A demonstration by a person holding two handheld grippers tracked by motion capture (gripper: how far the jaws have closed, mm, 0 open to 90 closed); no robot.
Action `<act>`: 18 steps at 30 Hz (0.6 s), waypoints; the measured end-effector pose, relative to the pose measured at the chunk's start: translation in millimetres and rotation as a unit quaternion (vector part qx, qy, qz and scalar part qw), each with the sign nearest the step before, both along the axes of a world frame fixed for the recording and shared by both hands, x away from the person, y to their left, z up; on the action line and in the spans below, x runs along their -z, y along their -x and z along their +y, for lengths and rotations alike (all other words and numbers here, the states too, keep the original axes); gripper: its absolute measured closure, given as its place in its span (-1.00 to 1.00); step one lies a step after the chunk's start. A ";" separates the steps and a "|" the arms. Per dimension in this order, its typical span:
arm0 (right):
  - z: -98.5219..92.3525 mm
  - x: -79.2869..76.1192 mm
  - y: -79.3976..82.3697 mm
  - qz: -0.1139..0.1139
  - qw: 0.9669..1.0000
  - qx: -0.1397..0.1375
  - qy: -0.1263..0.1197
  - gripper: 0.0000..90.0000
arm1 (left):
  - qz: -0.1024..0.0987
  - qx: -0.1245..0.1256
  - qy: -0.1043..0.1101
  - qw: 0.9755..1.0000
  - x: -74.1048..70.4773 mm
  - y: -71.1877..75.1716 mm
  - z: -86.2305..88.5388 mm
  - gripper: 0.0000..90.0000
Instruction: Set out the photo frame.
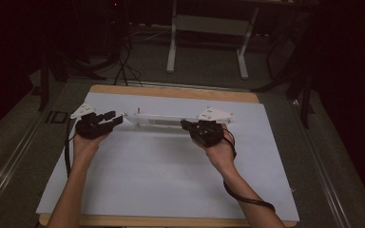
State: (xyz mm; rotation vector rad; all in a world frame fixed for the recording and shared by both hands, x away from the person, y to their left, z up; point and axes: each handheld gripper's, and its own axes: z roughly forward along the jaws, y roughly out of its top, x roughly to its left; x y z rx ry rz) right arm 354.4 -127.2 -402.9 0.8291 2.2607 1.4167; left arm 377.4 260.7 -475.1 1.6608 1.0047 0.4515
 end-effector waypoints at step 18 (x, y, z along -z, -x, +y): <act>-0.4 -5.0 -10.2 -0.002 1.000 0.011 -0.007 1.00 | -0.026 0.047 -0.025 0.998 -3.2 0.1 -14.5 0.17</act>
